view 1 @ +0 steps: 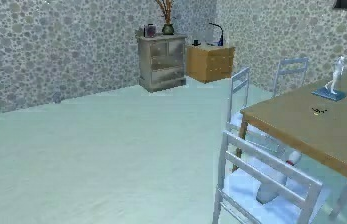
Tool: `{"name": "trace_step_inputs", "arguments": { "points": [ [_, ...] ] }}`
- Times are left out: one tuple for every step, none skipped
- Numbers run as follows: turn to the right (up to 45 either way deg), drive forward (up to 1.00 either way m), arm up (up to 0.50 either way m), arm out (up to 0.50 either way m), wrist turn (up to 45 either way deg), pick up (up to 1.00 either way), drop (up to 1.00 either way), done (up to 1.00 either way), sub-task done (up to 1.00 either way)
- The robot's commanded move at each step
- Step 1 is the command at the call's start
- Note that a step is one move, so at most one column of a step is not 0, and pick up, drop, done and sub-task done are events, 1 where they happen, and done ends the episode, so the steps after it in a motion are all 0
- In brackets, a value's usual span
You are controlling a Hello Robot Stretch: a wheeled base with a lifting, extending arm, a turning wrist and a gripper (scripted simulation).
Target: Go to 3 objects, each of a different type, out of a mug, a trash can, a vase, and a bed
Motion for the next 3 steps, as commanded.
{"name": "trace_step_inputs", "arguments": {
  "points": [
    [45.0, 0.0, 0.0, 0.0, 0.0, 0.0, 0.0, 0.0, 0.0],
    [39.0, 0.0, 0.0, 0.0, 0.0, 0.0, 0.0, 0.0, 0.0],
    [0.0, 1.0, 0.0, 0.0, 0.0, 0.0, 0.0, 0.0, 0.0]
  ]
}}
